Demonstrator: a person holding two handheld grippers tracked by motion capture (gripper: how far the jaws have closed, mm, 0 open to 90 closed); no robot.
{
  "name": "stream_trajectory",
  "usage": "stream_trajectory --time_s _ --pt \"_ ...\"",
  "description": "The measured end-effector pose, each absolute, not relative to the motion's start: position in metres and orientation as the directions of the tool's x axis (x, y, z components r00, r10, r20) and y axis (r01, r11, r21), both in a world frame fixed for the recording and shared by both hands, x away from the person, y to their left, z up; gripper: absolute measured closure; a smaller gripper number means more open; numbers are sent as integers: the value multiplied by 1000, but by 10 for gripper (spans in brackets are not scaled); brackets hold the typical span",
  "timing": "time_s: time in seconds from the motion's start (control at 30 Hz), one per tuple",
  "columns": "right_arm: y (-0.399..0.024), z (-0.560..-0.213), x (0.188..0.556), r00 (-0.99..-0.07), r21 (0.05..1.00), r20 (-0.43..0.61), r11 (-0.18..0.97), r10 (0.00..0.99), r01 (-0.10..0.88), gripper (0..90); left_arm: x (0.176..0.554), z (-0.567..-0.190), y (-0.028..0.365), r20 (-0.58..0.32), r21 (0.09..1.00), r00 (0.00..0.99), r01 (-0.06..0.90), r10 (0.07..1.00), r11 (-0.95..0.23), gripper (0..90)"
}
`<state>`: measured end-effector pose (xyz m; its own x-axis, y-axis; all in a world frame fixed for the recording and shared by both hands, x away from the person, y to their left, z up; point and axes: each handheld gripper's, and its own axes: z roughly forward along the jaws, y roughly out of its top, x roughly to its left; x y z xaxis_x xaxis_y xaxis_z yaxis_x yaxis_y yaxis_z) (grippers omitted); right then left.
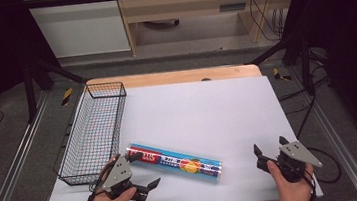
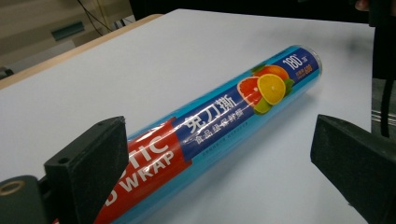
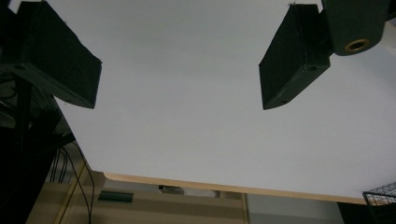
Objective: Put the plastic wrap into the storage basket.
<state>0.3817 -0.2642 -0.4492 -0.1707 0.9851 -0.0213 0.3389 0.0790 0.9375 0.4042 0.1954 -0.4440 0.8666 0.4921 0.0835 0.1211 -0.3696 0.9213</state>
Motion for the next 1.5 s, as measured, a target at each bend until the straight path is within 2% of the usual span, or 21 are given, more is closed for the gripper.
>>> stream_trajectory --time_s 0.13,0.43,0.57,0.6,0.7,0.8,0.83,0.9,0.97,1.0,1.03,1.07,1.23,1.37,1.5 --pt "-266 -452 383 -171 933 -7 68 985 352 131 405 -444 194 81 917 878 120 472 -381 33" --pt "-269 -455 384 -170 927 13 52 985 372 131 402 -442 191 143 895 906 54 399 -443 30" --pt "-267 -455 384 -172 928 11 54 985 369 130 403 -434 192 151 898 919 27 365 -439 30" --pt "-266 -455 385 -184 926 14 57 983 373 124 406 -426 190 181 890 924 -9 335 -456 30" --pt "-265 -455 385 -191 928 9 63 981 367 124 411 -417 186 203 881 925 -30 321 -471 36" --pt "-265 -455 385 -202 928 7 69 979 366 124 424 -396 171 245 840 940 -84 236 -536 44" --pt "-265 -455 385 -202 928 7 69 979 366 124 424 -396 171 245 840 940 -84 236 -536 48" --pt "-263 -454 385 -206 929 -3 79 979 362 124 437 -381 158 320 783 930 -150 183 -604 63" --pt "-262 -454 385 -213 930 -3 81 977 358 124 441 -378 154 333 772 928 -168 164 -613 73" --pt "-260 -454 385 -222 930 -9 89 975 357 124 450 -374 148 342 733 933 -190 113 -653 91" --pt "-260 -454 386 -225 930 -11 92 974 356 124 450 -374 148 342 733 933 -190 113 -653 91" --pt "-259 -454 386 -226 930 -16 97 974 353 124 459 -374 145 362 695 928 -208 84 -688 92" --pt "-260 -454 385 -224 932 -14 94 974 351 124 474 -382 144 316 664 948 -203 25 -720 93" --pt "-261 -455 386 -220 932 -8 87 975 352 124 490 -397 147 247 656 969 -187 -26 -731 93" --pt "-260 -455 387 -223 932 -9 89 975 352 124 497 -402 146 208 644 977 -171 -45 -746 90"
